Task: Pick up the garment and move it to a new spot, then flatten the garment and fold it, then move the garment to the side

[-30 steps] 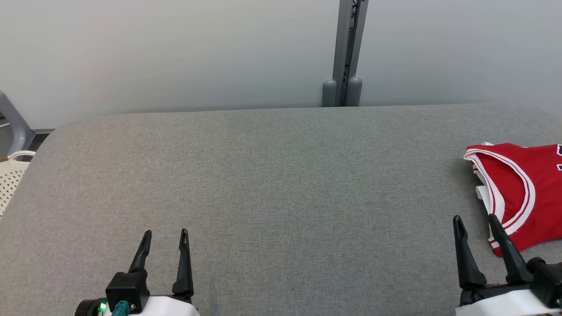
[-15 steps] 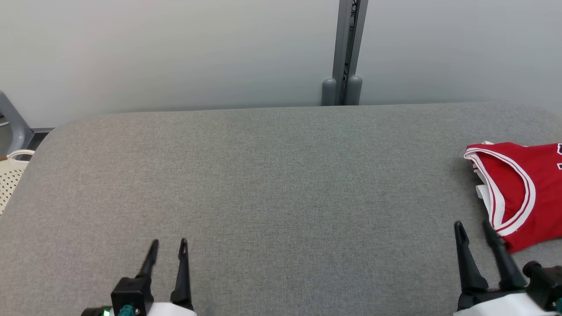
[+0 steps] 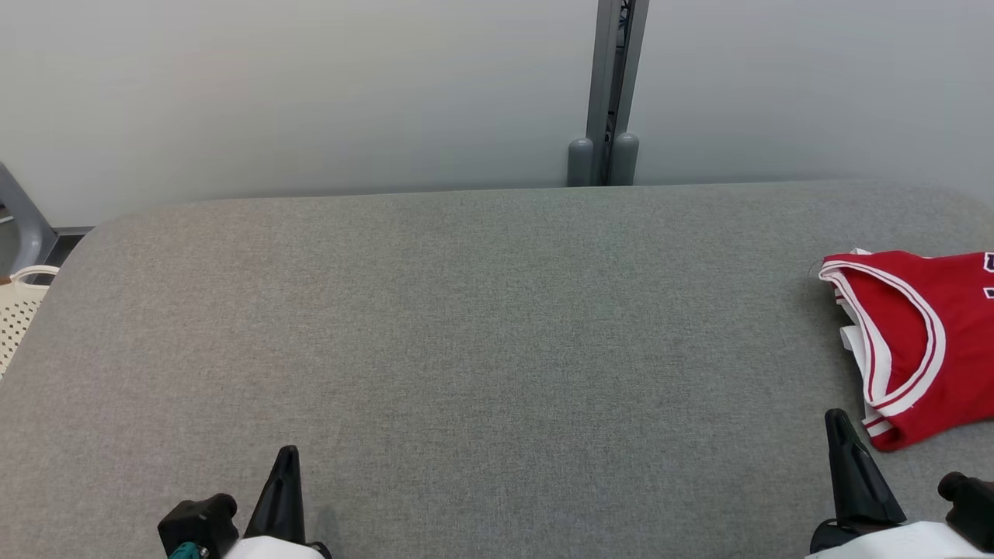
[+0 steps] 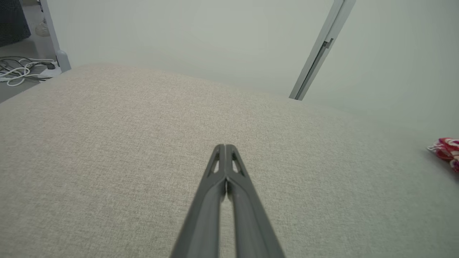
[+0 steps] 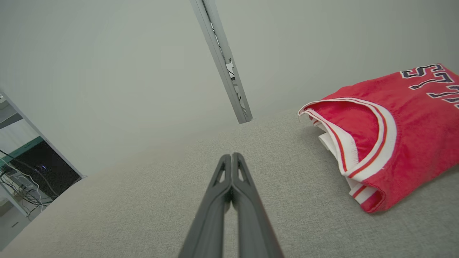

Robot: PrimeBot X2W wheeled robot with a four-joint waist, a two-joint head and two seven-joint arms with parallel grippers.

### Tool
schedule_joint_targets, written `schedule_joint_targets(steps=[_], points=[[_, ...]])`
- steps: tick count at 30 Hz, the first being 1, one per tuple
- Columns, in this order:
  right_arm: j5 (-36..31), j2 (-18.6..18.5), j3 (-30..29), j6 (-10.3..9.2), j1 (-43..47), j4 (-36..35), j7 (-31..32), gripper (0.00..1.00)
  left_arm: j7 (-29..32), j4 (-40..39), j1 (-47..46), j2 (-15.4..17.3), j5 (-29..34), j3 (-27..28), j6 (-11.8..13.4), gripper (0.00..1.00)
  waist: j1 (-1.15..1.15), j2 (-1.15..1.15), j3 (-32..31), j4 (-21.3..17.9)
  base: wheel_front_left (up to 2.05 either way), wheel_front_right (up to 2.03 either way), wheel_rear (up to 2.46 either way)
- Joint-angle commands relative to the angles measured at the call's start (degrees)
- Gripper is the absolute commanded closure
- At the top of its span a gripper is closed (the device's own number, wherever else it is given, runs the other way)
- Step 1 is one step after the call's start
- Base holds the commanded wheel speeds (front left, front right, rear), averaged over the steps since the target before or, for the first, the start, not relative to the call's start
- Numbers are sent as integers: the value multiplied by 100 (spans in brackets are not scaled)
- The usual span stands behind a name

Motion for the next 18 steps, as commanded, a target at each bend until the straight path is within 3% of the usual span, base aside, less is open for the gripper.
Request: schedule_joint_targets(steps=[1,18], points=[[325,-73,-15,0,-177,-53,60,100,43,-66,-194,15,-305,98,-95,100,0,0,1,-3,0,0,0],[1984,-142,-59,0,-428,144,361,100,370,31,-433,-7,-1927,452,-493,100,0,0,8,-29,0,0,0]])
